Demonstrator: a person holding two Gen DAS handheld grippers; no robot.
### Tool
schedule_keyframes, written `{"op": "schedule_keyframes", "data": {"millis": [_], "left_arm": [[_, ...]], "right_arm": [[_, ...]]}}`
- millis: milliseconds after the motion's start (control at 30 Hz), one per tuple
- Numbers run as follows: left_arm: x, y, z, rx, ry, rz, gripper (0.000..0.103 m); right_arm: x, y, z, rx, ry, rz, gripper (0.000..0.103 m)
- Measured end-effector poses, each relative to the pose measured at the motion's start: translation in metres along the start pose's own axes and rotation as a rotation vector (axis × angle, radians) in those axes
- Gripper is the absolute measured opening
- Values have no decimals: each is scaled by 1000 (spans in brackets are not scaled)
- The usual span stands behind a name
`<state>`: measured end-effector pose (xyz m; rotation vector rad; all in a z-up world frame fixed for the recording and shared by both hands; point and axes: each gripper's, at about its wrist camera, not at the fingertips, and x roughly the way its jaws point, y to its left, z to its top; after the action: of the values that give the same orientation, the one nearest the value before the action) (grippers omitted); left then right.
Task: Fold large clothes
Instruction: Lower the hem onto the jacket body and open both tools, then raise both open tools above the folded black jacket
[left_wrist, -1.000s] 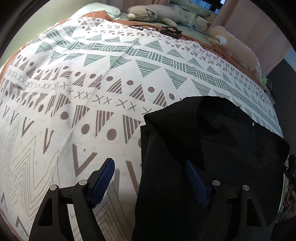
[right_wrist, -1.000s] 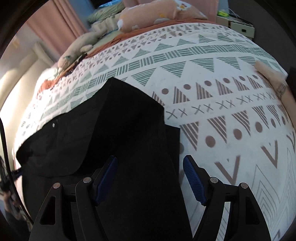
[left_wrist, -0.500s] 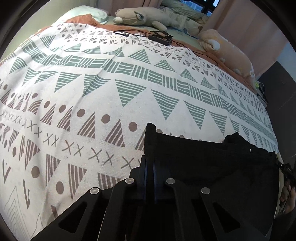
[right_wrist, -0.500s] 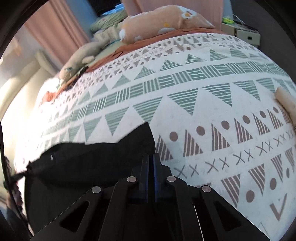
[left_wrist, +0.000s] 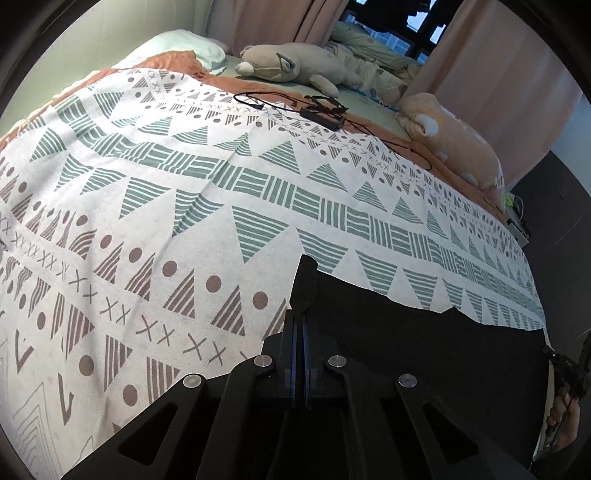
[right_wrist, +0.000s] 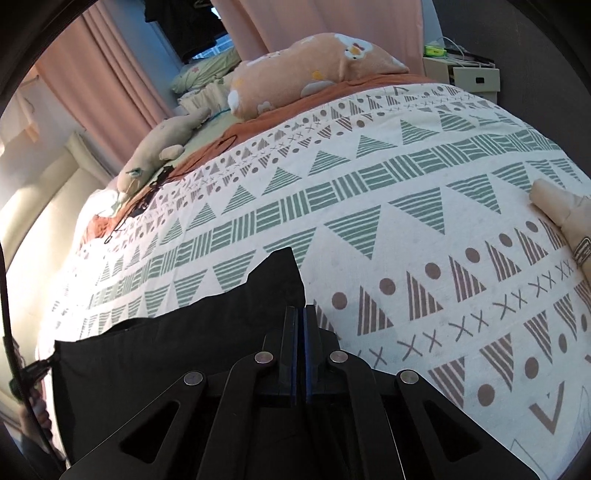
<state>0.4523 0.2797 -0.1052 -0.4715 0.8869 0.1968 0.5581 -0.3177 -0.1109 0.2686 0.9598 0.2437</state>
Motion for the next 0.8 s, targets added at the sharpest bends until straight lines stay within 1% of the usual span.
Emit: {"op": "schedule_keyframes", "data": {"millis": [167, 267, 333, 400, 433, 500, 533, 567, 600, 633, 667, 700, 767, 800], "left_arm": [[34, -1, 5, 10, 42, 50, 2], [56, 5, 1, 12, 80, 76, 2], [69, 8, -4, 17, 106, 92, 2], [80, 7, -10, 46, 145, 114, 3], [81, 6, -12, 55, 150, 120, 4], [77, 7, -10, 49, 156, 126, 10], [74, 9, -8, 27, 165, 121, 16], [69, 13, -7, -4, 175, 104, 27], [63, 17, -5, -37, 175, 82, 34], [55, 19, -4, -60, 163, 59, 46], [43, 22, -4, -78, 139, 33, 55], [33, 22, -4, -85, 122, 24, 57], [12, 23, -8, -89, 102, 13, 59], [5, 22, -11, -90, 99, 7, 59]], "right_arm": [[29, -6, 2, 6, 44, -57, 3], [47, -12, 2, 7, 65, -110, 1], [56, -17, 1, 16, 80, -128, 0], [61, -20, 0, 8, 88, -195, 1], [61, -22, 0, 17, 93, -202, 1], [56, -33, 0, 77, 100, -172, 1], [51, -36, 0, 95, 96, -159, 1], [43, -39, 0, 106, 89, -152, 1], [35, -40, -1, 107, 81, -149, 1], [28, -40, -1, 104, 75, -147, 1], [19, -39, -2, 98, 69, -140, 1], [9, -37, -3, 89, 65, -127, 1], [-9, -32, -7, 71, 56, -109, 26], [-19, -29, -9, 59, 41, -109, 56]]}}
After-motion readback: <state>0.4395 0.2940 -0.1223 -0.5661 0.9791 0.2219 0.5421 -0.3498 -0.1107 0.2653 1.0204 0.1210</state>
